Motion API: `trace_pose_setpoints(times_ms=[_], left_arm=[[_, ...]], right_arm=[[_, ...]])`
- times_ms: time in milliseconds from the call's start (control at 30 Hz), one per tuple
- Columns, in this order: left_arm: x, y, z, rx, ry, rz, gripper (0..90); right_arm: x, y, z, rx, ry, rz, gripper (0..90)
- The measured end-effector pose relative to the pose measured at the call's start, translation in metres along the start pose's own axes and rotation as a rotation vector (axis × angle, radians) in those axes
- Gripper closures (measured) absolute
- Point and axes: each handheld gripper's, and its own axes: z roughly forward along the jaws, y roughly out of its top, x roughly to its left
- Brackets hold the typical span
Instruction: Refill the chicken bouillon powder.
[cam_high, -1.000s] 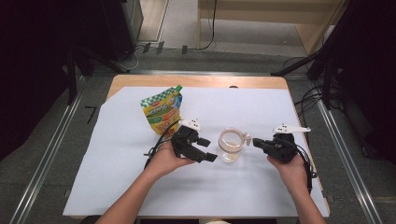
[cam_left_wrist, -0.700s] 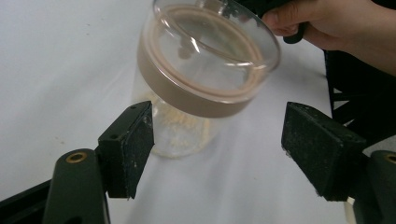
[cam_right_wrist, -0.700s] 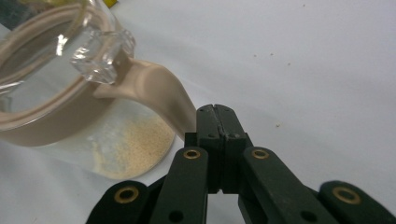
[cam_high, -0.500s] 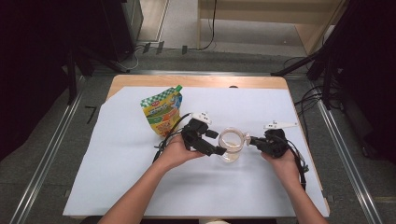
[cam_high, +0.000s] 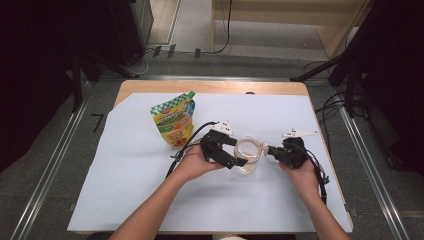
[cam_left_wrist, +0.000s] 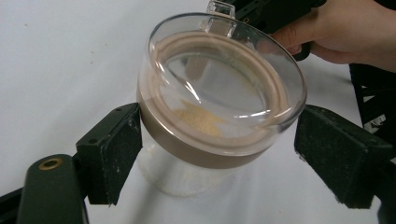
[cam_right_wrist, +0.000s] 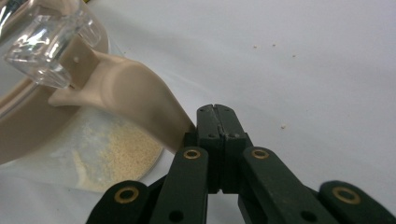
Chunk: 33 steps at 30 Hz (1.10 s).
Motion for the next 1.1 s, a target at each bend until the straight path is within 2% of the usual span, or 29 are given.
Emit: trace_pose_setpoints(times_ms=[100,267,467,900,1033,1100], left_arm=[[-0.003,0.001,0.004,-0.003,0.030,0.031,12.9],[-0.004,0.003,0.006,-0.004,0.038,0.038,11.9],[-0.008,0.005,0.007,-0.009,0.069,0.060,12.1],[-0.010,0.008,0.004,-0.011,0.075,0.070,13.3],[-0.008,0.006,0.008,-0.017,0.067,0.066,11.3],[-0.009,0.005,0.013,0.004,0.077,0.066,10.3]], right_arm=[[0.000,0.000,0.000,0.000,-0.002,0.005,90.0],[0.000,0.000,0.000,-0.001,-0.005,0.007,90.0],[0.001,0.000,0.000,-0.002,-0.006,0.008,90.0],[0.001,0.000,0.000,-0.001,-0.008,0.007,90.0],[0.001,0.000,0.000,0.001,-0.010,0.007,90.0],[0.001,0.000,0.000,0.001,-0.009,0.007,90.0]])
